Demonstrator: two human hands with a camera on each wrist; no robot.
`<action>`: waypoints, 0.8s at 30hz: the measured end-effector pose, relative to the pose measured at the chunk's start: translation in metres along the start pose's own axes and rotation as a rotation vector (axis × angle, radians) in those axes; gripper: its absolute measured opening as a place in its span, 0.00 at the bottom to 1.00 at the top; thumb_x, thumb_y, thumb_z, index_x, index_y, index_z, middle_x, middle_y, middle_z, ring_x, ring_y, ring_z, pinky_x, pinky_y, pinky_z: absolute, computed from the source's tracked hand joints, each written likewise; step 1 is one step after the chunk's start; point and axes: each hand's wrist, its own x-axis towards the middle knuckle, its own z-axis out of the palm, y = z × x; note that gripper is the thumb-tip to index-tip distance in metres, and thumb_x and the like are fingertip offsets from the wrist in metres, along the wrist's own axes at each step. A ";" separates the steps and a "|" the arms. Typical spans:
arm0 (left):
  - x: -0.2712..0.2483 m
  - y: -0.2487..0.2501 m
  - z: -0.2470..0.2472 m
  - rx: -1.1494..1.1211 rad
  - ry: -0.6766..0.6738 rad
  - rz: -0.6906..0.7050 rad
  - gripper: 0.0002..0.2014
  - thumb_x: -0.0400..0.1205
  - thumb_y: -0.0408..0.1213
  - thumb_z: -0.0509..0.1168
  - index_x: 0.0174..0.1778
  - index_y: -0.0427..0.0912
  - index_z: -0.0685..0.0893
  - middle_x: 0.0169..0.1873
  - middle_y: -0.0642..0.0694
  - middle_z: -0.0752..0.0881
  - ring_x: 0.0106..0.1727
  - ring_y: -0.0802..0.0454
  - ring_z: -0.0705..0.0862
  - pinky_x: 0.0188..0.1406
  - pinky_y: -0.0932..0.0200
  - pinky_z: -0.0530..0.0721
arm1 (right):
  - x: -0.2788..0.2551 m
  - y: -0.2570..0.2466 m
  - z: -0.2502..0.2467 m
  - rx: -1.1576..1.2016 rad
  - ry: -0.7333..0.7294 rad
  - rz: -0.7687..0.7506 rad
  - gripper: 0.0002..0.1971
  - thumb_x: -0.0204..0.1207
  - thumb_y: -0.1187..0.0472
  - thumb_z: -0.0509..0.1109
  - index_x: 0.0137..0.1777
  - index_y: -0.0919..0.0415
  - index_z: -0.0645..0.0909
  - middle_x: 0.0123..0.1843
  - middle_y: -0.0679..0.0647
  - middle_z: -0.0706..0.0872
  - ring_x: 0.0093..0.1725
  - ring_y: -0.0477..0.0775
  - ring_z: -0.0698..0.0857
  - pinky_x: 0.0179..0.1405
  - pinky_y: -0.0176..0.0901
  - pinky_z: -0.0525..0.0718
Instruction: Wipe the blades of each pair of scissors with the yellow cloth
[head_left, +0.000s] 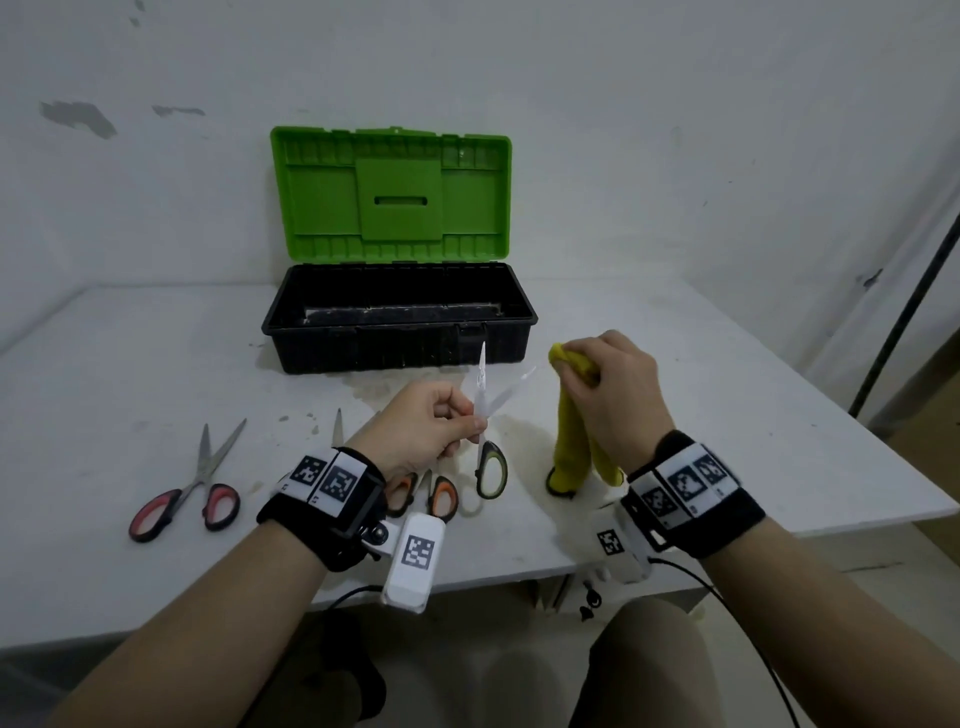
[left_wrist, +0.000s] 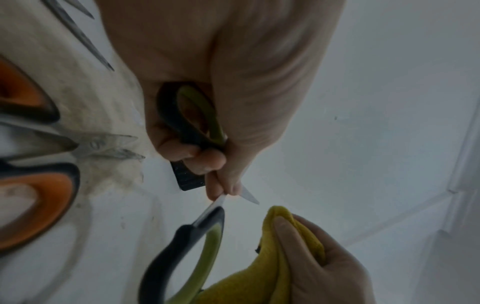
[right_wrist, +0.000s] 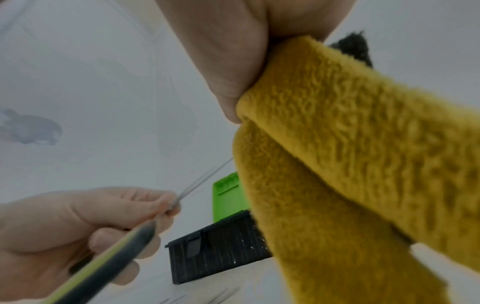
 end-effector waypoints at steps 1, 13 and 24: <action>0.000 0.000 0.000 -0.008 0.004 -0.007 0.05 0.80 0.32 0.74 0.43 0.38 0.84 0.35 0.44 0.92 0.24 0.55 0.78 0.27 0.62 0.78 | -0.003 -0.003 -0.001 -0.001 0.002 -0.025 0.08 0.78 0.56 0.72 0.53 0.57 0.87 0.45 0.48 0.79 0.45 0.52 0.80 0.49 0.42 0.80; -0.001 0.006 0.005 0.103 0.005 0.056 0.08 0.79 0.34 0.76 0.46 0.35 0.84 0.31 0.50 0.88 0.29 0.51 0.80 0.30 0.59 0.81 | -0.023 -0.023 0.022 -0.089 -0.227 -0.129 0.09 0.80 0.55 0.69 0.55 0.56 0.86 0.47 0.49 0.78 0.44 0.51 0.79 0.47 0.43 0.81; 0.001 0.000 0.001 -0.003 -0.003 -0.041 0.06 0.80 0.31 0.74 0.42 0.40 0.83 0.33 0.44 0.91 0.25 0.55 0.78 0.27 0.61 0.78 | -0.021 -0.020 0.003 -0.061 -0.144 -0.106 0.08 0.79 0.56 0.71 0.54 0.56 0.86 0.47 0.48 0.80 0.45 0.50 0.79 0.48 0.38 0.75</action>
